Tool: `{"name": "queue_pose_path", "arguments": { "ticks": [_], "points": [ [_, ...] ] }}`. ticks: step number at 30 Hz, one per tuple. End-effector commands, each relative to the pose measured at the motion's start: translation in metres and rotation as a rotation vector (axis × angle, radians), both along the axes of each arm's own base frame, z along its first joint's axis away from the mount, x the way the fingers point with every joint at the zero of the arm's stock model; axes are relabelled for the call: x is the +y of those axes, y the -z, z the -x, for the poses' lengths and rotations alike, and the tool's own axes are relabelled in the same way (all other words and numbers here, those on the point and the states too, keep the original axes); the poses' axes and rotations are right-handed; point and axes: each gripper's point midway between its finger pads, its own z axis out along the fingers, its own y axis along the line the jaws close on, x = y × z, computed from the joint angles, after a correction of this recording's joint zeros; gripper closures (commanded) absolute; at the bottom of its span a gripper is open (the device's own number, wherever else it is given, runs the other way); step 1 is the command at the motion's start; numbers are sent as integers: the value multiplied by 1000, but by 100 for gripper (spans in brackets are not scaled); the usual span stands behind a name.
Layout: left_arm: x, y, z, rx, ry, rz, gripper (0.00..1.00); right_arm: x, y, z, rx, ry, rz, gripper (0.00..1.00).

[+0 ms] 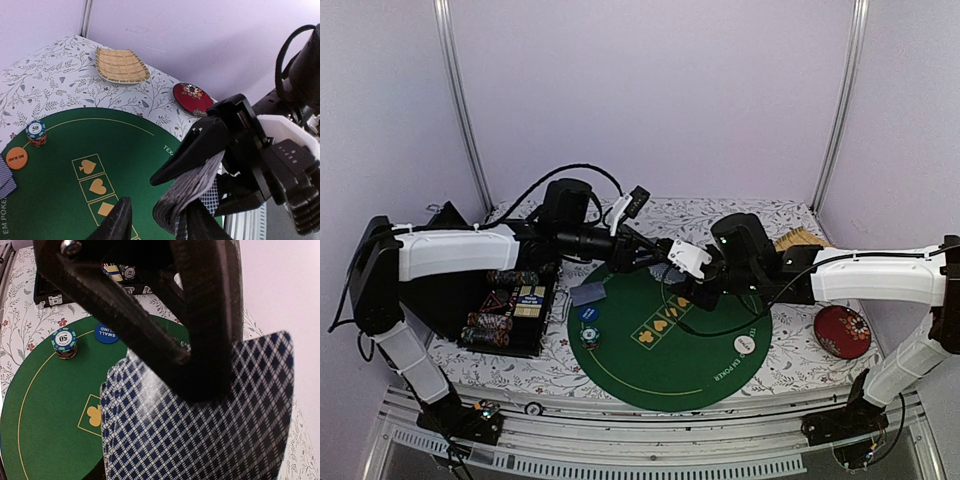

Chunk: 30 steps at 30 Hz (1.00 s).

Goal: Distribute texas hold em gaming equipment
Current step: Pick up the poker card from the face-down deck piles.

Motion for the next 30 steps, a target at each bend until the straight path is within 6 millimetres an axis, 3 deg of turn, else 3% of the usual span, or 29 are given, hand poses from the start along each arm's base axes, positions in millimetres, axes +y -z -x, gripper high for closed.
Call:
{"name": "queue_pose_path", "arguments": {
  "ticks": [1,7,12,22,24,27,30],
  "points": [
    [8,-7,-2,-33,-40,-9,60,3,-15,1,-31,-4,-42,54],
    [14,-2,-3,-40,-66,-27,60,2,-16,1,-33,-3,-39,54],
    [15,-2,-3,-46,-69,-33,67,2,-15,0,-34,-1,-38,54],
    [25,-2,-9,-66,-104,-58,66,1,-13,1,-32,-1,-29,54],
    [25,-3,-8,-67,-104,-56,63,1,-13,0,-32,-1,-30,54],
    [19,-9,-4,-67,-64,-21,49,2,-13,1,-31,-3,-31,54],
    [10,-11,-2,-53,-32,12,45,3,-12,1,-28,-6,-33,54]
  ]
}}
